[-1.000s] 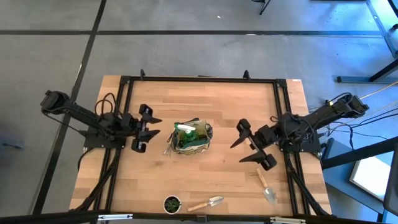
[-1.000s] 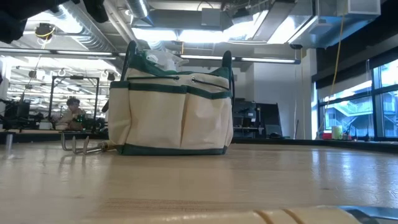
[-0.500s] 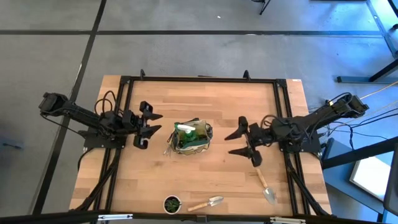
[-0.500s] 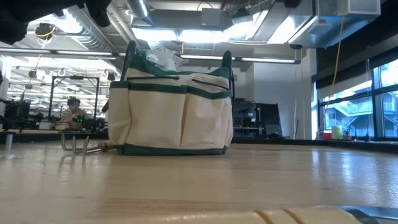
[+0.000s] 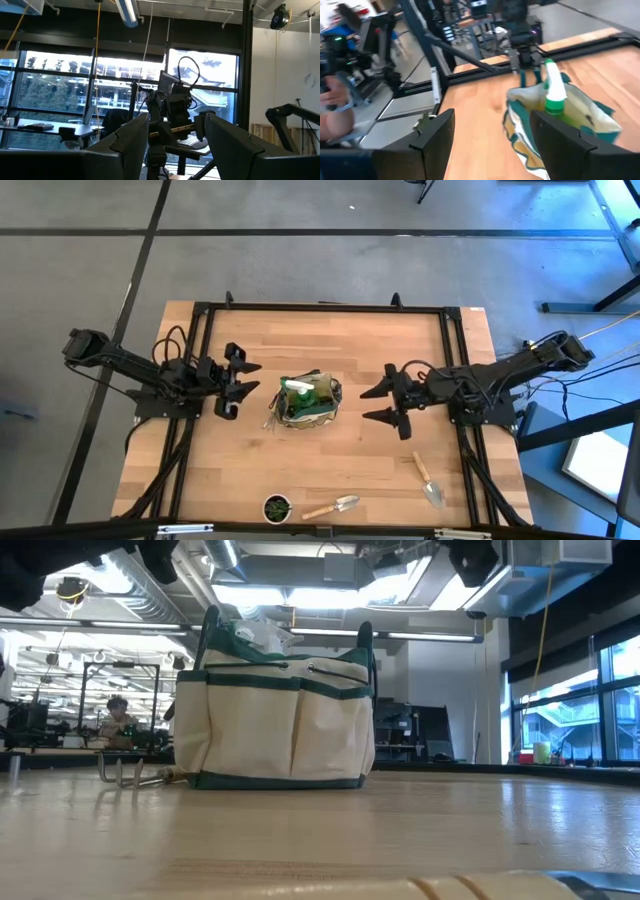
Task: Pick & Place Garden tools in Gardening bag
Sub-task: Adjust the green gardening bag
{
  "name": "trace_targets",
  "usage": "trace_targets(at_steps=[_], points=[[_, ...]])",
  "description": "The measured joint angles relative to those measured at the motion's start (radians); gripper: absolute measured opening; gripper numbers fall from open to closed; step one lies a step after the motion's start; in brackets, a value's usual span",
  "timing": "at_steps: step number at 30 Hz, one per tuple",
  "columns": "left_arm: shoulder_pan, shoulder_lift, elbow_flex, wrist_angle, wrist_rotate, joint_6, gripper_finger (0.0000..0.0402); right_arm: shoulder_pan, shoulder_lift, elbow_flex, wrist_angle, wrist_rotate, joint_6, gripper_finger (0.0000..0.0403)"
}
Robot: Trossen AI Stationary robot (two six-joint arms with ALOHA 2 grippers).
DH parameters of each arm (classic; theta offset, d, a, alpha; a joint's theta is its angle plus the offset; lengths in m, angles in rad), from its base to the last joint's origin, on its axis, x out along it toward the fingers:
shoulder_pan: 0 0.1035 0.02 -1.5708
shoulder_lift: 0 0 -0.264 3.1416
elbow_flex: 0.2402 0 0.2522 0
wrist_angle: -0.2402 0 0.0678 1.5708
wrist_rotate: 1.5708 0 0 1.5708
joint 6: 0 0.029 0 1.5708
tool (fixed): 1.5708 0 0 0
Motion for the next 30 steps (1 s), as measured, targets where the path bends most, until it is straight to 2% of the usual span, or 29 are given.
trace_targets(at_steps=[8, 15, 24, 30], points=[[0.0, 0.0, 0.0, 0.0, -0.001, 0.0, 0.0191, -0.039, 0.0, 0.0, -0.024, 0.131, 0.102, 0.0259], [0.0, 0.0, 0.0, -0.003, -0.003, -0.01, 0.0191, -0.096, 0.0, 0.0, -0.146, 0.243, 0.182, 0.0259], [0.0, 0.0, 0.0, -0.026, -0.002, -0.03, 0.0191, -0.161, 0.0, 0.0, -0.245, 0.243, 0.276, 0.0259], [0.0, 0.0, 0.0, -0.036, 0.0, -0.055, 0.0191, -0.177, 0.003, 0.0, -0.353, 0.177, 0.385, 0.0259]])
